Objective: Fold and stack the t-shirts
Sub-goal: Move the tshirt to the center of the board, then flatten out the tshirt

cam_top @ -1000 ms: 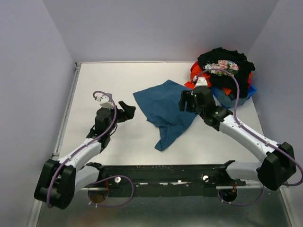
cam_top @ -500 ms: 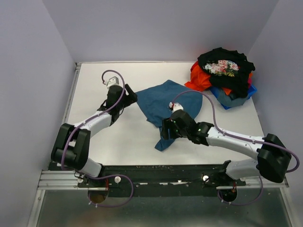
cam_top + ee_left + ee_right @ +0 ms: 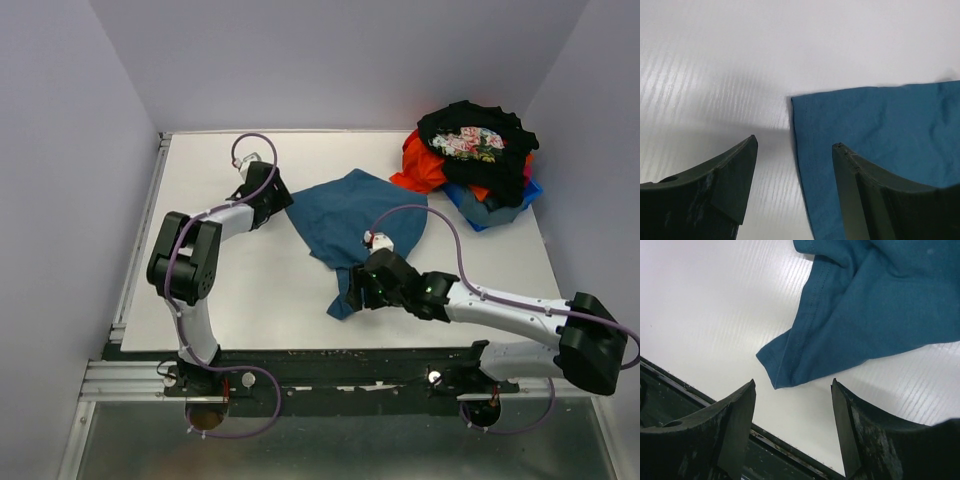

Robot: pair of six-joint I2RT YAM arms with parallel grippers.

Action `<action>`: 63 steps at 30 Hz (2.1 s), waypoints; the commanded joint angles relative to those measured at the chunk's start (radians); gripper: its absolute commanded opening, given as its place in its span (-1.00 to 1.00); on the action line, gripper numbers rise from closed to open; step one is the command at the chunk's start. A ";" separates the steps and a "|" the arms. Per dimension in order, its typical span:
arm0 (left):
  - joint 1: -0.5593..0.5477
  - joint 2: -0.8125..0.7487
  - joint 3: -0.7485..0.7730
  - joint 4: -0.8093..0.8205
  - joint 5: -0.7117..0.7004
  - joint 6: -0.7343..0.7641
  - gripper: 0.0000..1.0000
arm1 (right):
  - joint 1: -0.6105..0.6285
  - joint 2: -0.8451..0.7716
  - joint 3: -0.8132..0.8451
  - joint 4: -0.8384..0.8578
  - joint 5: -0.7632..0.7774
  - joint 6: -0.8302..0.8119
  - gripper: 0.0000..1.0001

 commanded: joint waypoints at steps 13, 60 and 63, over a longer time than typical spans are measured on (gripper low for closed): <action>0.001 0.234 0.199 0.021 0.158 -0.034 -0.29 | 0.005 -0.083 -0.049 -0.036 0.057 0.031 0.37; 0.016 -0.115 0.183 -0.007 0.071 0.073 -1.00 | 0.114 0.314 0.190 -0.139 0.097 -0.001 0.24; 0.018 -0.121 0.191 -0.011 0.071 0.075 -1.00 | 0.113 0.331 0.185 -0.135 0.098 0.000 0.06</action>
